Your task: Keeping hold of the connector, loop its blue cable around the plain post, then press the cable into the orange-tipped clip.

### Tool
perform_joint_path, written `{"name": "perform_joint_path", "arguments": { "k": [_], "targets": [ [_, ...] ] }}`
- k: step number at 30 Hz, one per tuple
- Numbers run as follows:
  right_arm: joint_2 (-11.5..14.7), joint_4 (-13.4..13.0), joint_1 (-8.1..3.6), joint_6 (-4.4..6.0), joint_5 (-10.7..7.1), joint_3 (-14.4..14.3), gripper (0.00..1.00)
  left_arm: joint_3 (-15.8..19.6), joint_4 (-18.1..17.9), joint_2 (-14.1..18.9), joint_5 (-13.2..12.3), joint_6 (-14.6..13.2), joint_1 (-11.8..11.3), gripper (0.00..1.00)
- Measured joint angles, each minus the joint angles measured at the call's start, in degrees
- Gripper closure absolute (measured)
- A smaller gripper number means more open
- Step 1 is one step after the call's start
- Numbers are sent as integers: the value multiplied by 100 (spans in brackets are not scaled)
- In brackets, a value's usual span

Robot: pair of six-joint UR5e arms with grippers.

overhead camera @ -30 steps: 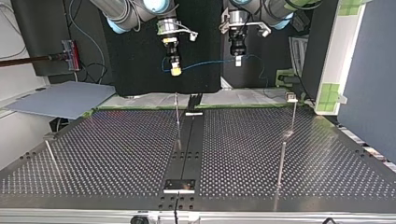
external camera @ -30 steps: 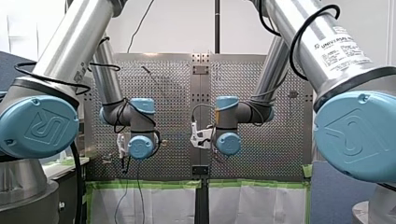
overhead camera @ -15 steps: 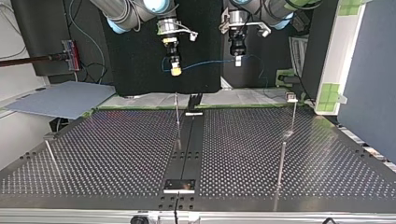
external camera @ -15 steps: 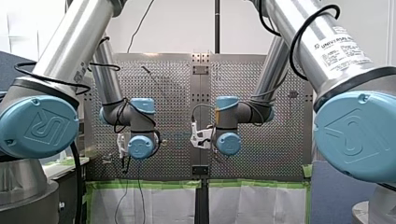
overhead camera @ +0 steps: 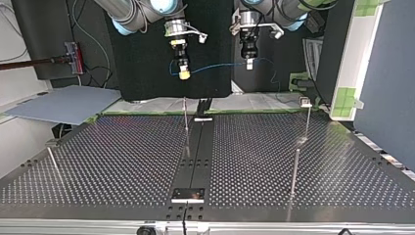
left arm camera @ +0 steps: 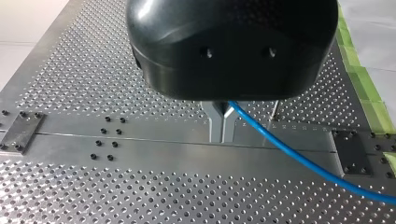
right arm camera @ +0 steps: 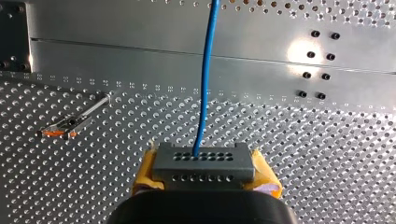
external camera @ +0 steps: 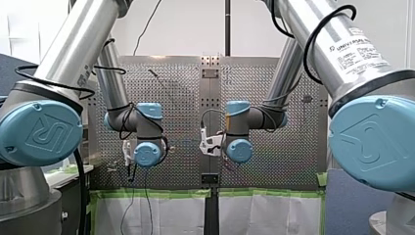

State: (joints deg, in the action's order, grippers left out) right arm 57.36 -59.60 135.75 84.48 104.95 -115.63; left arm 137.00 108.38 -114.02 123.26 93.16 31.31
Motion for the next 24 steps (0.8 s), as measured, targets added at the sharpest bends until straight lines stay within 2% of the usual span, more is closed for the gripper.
{"name": "perform_joint_path", "arguments": {
  "k": [4,9,12,17,24],
  "targets": [
    [-7,7,7,8,8,9,100,-3,2,3,3,-3,-3,100],
    [-178,178,174,147,178,178,100,-91,151,149,150,-149,-30,100],
    [-333,333,260,186,333,334,100,-115,299,297,298,-297,-33,100],
    [-585,641,295,200,615,641,100,-121,567,560,521,-561,-35,100],
    [-648,1097,298,202,707,1098,100,-123,962,672,578,-672,-35,100]
  ]
}}
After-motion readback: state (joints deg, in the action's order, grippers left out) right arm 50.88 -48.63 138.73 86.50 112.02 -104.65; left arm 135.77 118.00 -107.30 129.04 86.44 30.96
